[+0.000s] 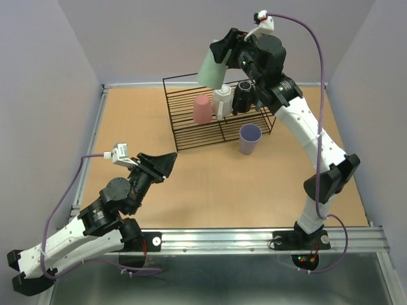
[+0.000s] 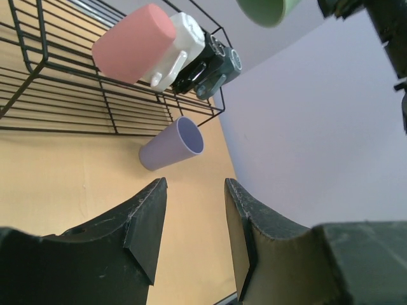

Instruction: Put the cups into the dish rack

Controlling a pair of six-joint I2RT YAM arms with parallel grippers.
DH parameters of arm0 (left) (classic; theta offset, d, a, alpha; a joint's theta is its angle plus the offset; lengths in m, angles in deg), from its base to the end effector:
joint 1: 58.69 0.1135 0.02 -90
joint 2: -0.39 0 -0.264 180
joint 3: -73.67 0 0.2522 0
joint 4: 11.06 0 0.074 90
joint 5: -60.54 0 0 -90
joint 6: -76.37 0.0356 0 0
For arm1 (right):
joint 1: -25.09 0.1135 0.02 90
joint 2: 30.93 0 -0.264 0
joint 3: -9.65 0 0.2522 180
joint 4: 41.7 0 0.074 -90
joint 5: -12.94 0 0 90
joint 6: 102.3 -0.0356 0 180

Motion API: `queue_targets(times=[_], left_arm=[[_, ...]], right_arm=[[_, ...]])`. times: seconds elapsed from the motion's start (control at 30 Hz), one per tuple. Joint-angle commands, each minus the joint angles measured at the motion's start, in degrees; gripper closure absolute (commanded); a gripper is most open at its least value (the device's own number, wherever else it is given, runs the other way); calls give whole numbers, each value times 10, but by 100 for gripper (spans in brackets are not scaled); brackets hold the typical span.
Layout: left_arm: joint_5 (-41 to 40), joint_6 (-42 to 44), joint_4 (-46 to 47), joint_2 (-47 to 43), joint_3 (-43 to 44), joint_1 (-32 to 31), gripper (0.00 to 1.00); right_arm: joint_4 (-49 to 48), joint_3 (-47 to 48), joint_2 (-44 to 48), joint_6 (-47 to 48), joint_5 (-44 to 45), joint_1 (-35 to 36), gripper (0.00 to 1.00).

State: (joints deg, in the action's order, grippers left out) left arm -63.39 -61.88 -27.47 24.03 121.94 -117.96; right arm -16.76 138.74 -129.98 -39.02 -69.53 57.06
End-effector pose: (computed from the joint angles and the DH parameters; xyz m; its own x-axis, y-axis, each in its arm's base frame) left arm 0.0732 -0.0843 0.3393 -0.2728 -0.7524 -0.5995 0.3414 0.5068 -0.7915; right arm 0.3322 0.2019 0.5102 -0.1189 0.4513 -0.8844 -0.4039 0.7918 0.4583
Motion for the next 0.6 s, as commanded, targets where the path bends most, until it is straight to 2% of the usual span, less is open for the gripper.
queue_targets(times=[0.0,0.13,0.3,0.57], left_arm=[[-11,8,-16,-8,-7,-2,48],[-13,23,-22,-4,-1,-1,48],[-9,24,-31,-2,0,-1,48],[-7,30,-59,-21,-4,-1,49]], right_arm=[[27,136,-68,148,-6,5,100],[27,192,-126,203,-3,5,100],[27,258,-187,227,-2,6,100],[19,313,-265,244,2,6,100]])
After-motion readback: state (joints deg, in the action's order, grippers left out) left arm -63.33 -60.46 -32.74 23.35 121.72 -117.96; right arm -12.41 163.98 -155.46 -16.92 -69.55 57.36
